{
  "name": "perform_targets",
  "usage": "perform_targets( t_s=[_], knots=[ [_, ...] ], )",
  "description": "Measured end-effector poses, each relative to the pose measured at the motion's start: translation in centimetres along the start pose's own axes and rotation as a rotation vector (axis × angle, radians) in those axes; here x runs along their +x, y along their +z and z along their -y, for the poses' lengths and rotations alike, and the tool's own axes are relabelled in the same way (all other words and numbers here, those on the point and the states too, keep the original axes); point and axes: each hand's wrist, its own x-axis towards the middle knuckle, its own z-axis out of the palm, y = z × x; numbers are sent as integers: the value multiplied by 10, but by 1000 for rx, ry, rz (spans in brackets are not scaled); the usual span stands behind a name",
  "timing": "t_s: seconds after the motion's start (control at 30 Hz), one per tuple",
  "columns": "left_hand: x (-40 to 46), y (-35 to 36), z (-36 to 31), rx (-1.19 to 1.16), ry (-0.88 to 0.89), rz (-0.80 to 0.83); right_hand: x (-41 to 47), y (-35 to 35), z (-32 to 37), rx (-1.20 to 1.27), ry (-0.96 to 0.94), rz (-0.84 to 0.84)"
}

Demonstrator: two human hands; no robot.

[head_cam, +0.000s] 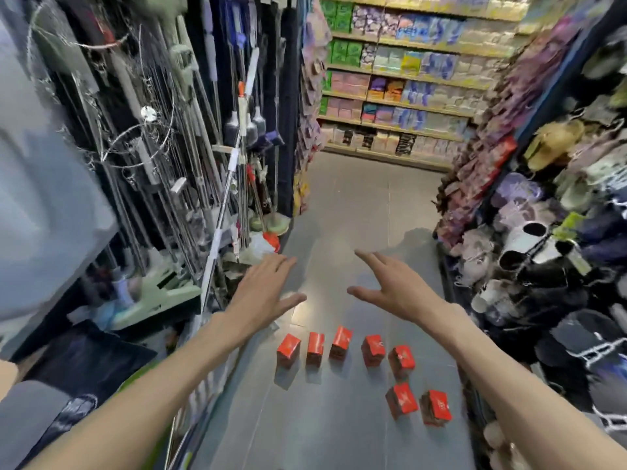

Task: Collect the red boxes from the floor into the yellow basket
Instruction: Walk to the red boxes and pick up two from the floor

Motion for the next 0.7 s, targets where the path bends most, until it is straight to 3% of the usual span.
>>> perform_targets(
  t_s=[0.33,0.7],
  knots=[
    [146,160,95,-63,-53,201,174,111,-109,141,127,90],
    [228,401,201,-191,-366,325,339,331,-230,254,244,213]
  ],
)
